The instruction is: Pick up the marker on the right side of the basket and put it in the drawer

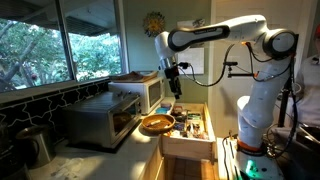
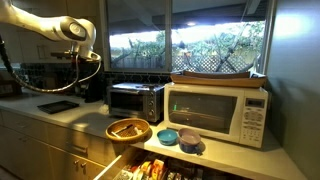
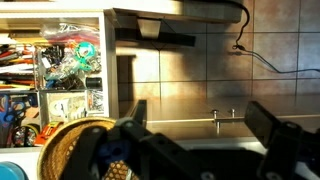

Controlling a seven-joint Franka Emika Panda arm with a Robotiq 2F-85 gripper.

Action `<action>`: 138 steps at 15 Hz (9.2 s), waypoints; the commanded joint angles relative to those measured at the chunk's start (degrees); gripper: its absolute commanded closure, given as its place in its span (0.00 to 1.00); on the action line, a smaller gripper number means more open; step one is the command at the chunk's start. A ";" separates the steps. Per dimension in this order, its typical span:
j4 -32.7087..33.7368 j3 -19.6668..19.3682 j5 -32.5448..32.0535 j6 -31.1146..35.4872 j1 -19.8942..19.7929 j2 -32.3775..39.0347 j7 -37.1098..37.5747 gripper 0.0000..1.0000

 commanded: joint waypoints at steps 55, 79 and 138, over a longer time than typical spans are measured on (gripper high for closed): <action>-16.85 -18.45 4.96 57.64 -4.44 11.98 -66.24 0.00; -7.02 -9.46 -0.90 60.40 -8.20 29.20 -59.03 0.32; -19.72 -26.49 -68.34 55.96 -28.43 21.57 -3.98 0.95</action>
